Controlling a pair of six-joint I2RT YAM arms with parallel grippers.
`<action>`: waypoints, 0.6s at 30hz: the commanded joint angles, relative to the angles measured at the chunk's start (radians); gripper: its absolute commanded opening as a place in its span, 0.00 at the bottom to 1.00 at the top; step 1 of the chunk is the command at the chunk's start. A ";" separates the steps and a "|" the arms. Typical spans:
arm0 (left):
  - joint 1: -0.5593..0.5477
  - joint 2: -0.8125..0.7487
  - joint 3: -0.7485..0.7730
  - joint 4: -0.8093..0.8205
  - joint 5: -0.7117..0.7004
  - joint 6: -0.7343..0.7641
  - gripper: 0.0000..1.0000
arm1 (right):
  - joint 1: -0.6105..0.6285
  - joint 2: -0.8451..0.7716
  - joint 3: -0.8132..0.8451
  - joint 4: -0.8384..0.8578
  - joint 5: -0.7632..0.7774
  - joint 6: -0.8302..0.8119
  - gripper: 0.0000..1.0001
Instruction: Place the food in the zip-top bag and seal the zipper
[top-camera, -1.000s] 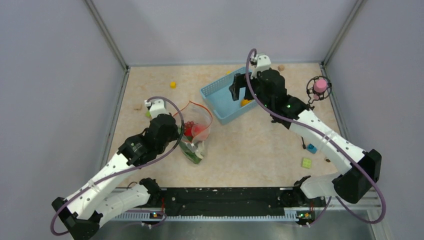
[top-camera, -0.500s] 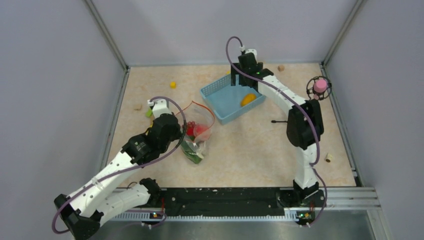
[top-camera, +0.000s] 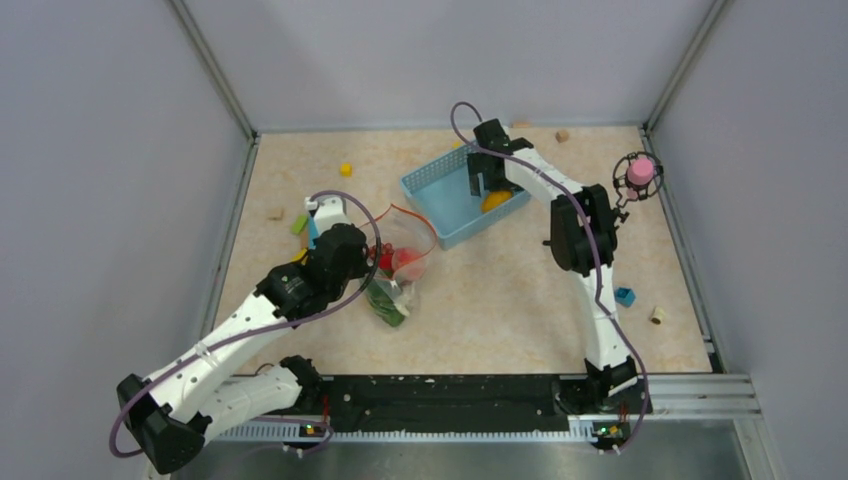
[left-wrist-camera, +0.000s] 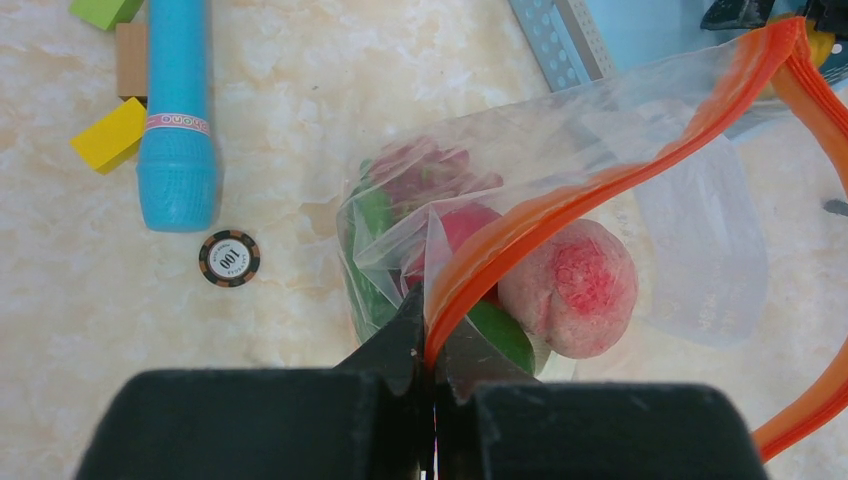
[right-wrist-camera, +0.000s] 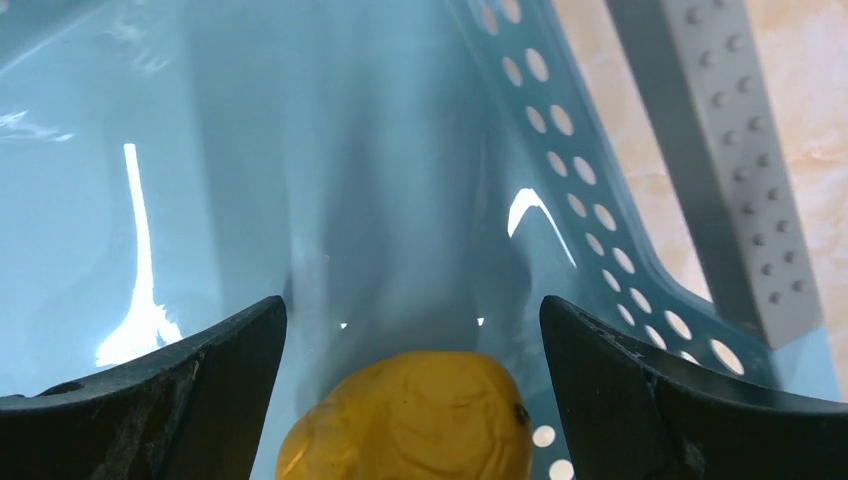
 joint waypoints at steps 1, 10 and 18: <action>0.001 -0.003 0.008 0.011 -0.017 0.016 0.00 | 0.001 0.009 0.068 -0.045 -0.093 -0.014 0.96; 0.000 -0.019 0.004 0.007 -0.021 0.014 0.00 | 0.003 -0.009 0.045 -0.059 -0.173 0.002 0.85; 0.001 -0.016 0.003 0.007 -0.018 0.013 0.00 | 0.007 -0.061 -0.008 -0.058 -0.324 -0.137 0.85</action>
